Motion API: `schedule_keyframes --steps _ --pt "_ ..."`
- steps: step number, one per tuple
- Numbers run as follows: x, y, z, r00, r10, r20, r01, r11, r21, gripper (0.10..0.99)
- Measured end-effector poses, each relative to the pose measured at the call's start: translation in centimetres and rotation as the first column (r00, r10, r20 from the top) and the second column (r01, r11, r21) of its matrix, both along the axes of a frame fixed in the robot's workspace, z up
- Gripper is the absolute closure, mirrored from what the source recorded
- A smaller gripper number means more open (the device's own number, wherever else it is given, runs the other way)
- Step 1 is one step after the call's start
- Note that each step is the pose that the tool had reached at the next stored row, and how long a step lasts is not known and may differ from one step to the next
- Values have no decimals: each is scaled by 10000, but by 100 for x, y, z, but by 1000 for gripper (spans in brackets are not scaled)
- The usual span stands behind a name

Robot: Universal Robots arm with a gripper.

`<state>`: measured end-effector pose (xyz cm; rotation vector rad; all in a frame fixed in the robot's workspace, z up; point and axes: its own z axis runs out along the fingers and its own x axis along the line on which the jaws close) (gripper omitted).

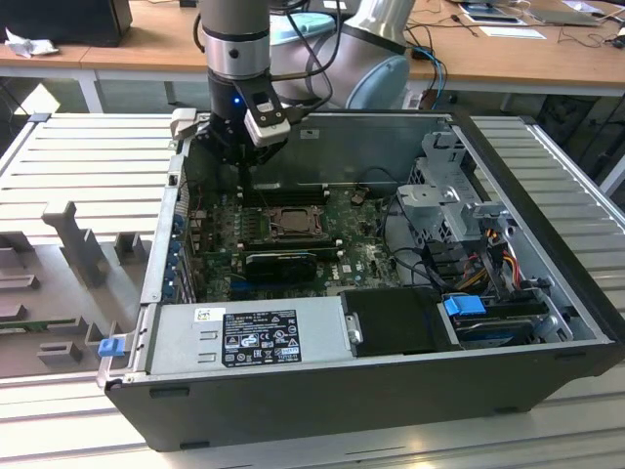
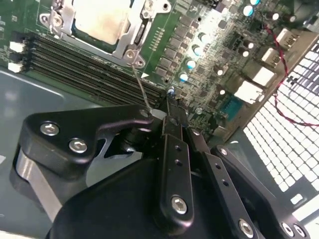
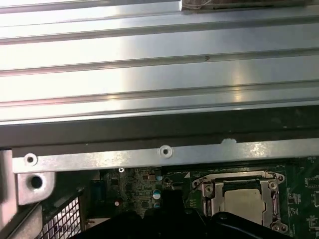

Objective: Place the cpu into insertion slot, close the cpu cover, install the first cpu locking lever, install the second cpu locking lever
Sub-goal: 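Install the first cpu locking lever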

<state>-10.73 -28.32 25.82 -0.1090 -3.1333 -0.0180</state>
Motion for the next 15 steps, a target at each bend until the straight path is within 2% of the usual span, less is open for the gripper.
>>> schedule_keyframes --steps 8,15 --pt "105 1 0 10000 7 -1 -7 10000 -1 980" --pt "152 1 0 10000 8 0 -8 10000 0 980"
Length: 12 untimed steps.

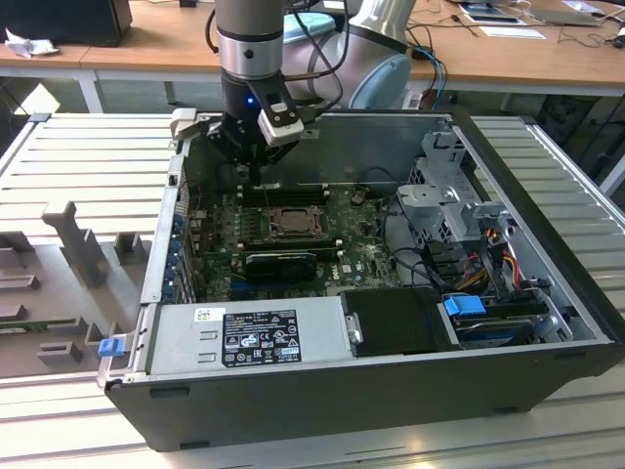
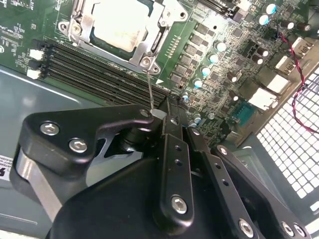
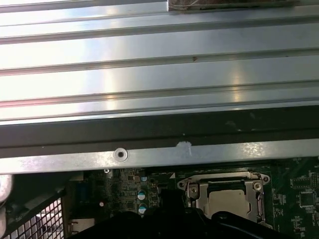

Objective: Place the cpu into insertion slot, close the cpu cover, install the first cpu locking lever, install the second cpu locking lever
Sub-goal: 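Install the first cpu locking lever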

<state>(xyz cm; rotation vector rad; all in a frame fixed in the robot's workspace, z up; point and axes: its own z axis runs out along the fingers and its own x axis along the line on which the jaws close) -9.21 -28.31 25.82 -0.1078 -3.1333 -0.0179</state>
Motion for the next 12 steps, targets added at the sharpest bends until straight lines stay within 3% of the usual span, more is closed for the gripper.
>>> schedule_keyframes --steps 12 --pt "73 0 0 10000 0 0 0 10000 0 980"
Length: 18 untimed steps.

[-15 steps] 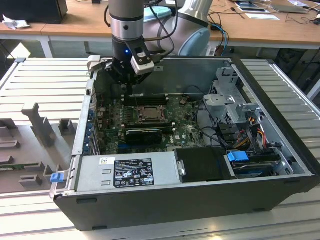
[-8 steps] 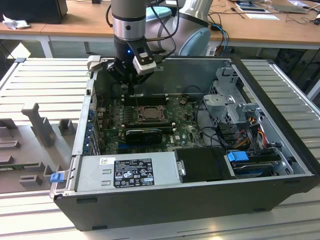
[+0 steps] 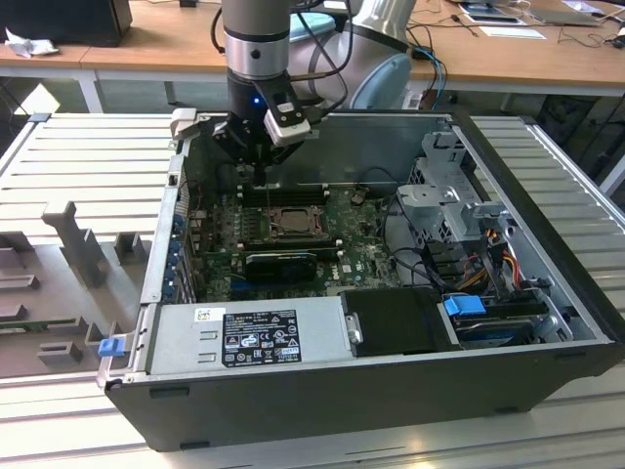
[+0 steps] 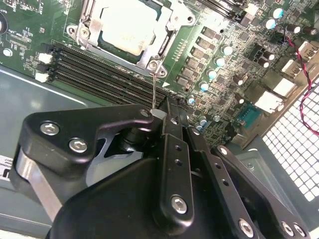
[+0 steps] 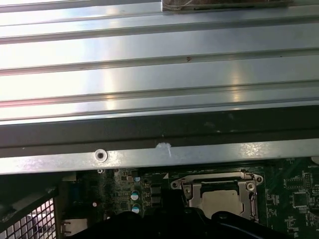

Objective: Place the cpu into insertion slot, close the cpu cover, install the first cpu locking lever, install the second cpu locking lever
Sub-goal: 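Install the first cpu locking lever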

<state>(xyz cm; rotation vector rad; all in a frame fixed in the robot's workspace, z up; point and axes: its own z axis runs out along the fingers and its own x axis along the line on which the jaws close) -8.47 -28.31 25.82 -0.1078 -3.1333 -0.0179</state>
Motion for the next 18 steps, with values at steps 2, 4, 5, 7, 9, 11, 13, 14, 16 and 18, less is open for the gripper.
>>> schedule_keyframes --steps 2,4,5,7,9,11,13,14,16,18 --pt "6 0 0 10000 0 0 0 10000 0 980" --pt "15 0 0 10000 0 0 0 10000 0 980" --pt "17 0 0 10000 0 0 0 10000 0 980" --pt "27 0 0 10000 0 -1 0 10000 0 980" --pt "34 0 0 10000 0 0 0 10000 0 980" --pt "40 0 0 10000 0 0 0 10000 0 980" --pt "46 0 0 10000 0 0 0 10000 0 980" --pt "49 0 0 10000 0 0 0 10000 0 980" --pt "56 0 0 10000 0 0 0 10000 0 980" --pt "63 0 -1 10000 0 0 0 10000 0 980"
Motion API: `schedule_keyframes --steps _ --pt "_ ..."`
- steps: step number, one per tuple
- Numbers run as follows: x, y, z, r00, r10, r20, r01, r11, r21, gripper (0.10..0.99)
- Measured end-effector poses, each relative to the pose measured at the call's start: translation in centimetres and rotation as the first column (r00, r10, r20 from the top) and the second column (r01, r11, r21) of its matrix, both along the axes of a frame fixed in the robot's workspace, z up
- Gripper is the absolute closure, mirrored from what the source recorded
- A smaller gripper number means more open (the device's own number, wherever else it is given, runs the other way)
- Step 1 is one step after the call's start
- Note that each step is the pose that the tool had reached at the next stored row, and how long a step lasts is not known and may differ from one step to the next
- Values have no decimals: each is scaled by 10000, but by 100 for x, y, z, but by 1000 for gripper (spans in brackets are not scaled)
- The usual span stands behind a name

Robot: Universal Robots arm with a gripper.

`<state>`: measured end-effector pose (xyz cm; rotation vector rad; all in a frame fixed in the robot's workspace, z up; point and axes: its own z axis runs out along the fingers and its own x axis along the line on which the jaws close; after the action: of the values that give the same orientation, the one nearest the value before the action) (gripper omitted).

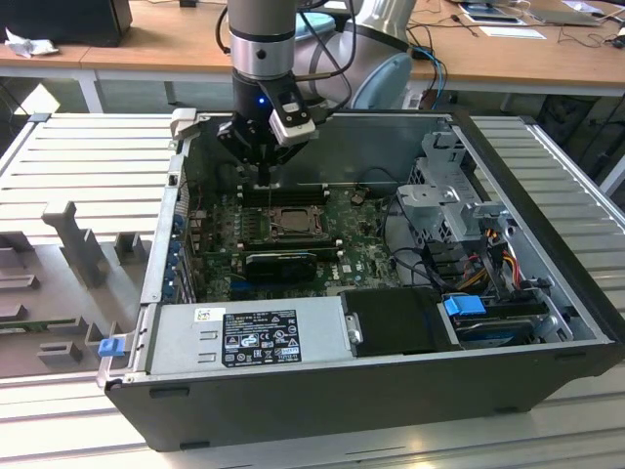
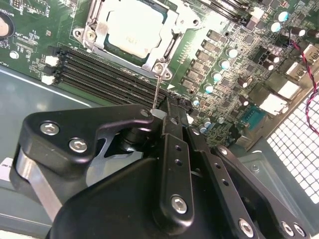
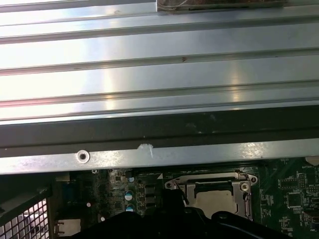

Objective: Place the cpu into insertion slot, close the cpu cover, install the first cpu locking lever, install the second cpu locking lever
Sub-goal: 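Install the first cpu locking lever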

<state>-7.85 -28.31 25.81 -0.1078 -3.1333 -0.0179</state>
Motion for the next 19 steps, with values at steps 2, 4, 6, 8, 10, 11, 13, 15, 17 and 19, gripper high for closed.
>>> schedule_keyframes --steps 2,4,6,8,10,11,13,15,17,19 --pt "15 0 0 10000 -1 0 1 10000 -1 980" --pt "25 0 0 10000 -1 0 1 10000 0 980" --pt "38 0 0 10000 0 0 0 10000 0 980" --pt "46 0 0 10000 -1 0 1 10000 0 980" --pt "54 0 0 10000 0 -1 0 10000 -1 980" --pt "57 0 0 10000 0 0 0 10000 0 980" --pt "65 0 0 10000 0 0 0 10000 -1 980" --pt "73 0 0 10000 0 0 0 10000 -1 980" --pt "82 0 0 10000 0 0 0 10000 0 980" --pt "109 0 -2 10000 0 0 0 10000 0 980"
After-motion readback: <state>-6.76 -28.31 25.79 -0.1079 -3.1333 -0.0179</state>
